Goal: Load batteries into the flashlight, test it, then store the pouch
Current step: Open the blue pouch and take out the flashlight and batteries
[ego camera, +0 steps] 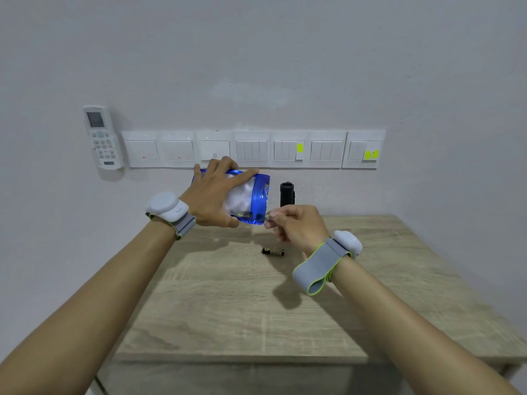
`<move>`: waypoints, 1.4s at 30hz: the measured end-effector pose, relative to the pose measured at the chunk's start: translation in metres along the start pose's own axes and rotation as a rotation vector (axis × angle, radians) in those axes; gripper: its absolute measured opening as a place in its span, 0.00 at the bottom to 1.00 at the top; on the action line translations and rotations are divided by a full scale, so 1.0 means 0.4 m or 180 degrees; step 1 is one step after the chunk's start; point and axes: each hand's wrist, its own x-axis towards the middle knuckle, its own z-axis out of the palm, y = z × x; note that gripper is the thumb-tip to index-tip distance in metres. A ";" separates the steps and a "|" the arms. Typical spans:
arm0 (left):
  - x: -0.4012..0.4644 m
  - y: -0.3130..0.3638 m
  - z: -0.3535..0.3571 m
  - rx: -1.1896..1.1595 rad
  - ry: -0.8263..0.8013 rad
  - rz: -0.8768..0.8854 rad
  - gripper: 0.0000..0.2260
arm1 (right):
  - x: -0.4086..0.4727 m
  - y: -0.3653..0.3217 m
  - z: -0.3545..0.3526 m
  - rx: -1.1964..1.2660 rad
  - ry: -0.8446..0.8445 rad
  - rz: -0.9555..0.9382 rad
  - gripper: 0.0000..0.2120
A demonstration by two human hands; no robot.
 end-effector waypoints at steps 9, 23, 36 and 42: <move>-0.003 0.001 0.003 -0.0331 0.0034 -0.0121 0.49 | 0.003 0.052 -0.068 -0.1845 0.0317 -0.0334 0.07; 0.003 0.000 -0.028 -0.0220 -0.0035 -0.0044 0.50 | -0.016 -0.001 -0.036 -0.1223 0.0225 -0.0830 0.08; 0.044 0.054 -0.126 0.1135 0.0169 0.0733 0.47 | -0.005 -0.050 0.029 0.2603 -0.0671 0.1376 0.18; 0.058 0.056 -0.103 0.1538 0.0608 0.1041 0.47 | -0.008 -0.046 0.026 0.2427 -0.0611 0.1283 0.15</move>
